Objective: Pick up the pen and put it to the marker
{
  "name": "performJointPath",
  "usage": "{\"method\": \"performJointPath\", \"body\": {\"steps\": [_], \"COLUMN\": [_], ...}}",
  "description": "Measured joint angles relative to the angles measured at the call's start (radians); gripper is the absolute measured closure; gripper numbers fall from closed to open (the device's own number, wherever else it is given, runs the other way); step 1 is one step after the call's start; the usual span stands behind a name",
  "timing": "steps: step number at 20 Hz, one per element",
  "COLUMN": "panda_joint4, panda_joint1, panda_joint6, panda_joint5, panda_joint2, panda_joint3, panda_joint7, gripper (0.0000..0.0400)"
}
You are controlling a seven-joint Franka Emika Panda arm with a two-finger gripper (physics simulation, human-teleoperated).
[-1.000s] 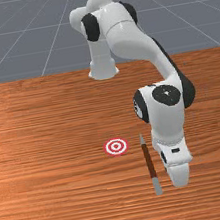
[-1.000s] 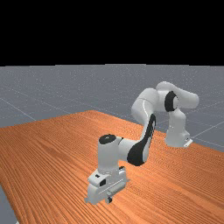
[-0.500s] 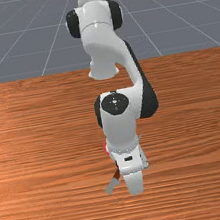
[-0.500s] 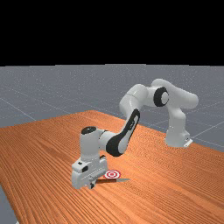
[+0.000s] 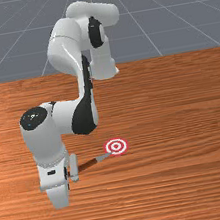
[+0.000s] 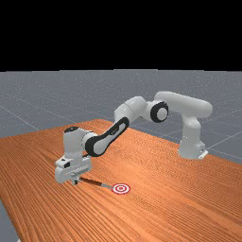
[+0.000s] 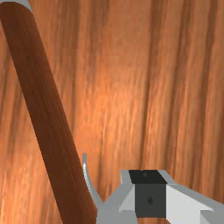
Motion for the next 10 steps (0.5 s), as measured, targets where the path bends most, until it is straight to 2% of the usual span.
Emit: {"method": "performJointPath", "body": {"steps": [1,2,5,6,7,8,9,10], "panda_joint4": [0.055,0.047,0.032,-0.037,-0.170,-0.208,-0.146,-0.165], "panda_joint1": [-0.005,-0.004,-0.019,0.002,0.000,0.010,0.037,0.043], "panda_joint6": [-0.027,-0.017,-0.025,0.018,0.145,0.172,0.081,0.074], "panda_joint5": [-0.005,-0.009,0.018,0.007,0.005,0.005,0.010,0.009], "panda_joint2": [0.028,0.025,0.018,-0.018,-0.079,-0.098,-0.075,-0.092], "panda_joint3": [0.006,-0.010,0.019,-0.007,0.008,0.010,-0.009,-0.005], "panda_joint7": [-0.053,-0.009,-0.026,0.051,0.013,0.026,0.113,0.107], "gripper": [0.0400,0.0400,0.0400,0.0400,0.0400,0.0400,0.0400,0.0400]}}
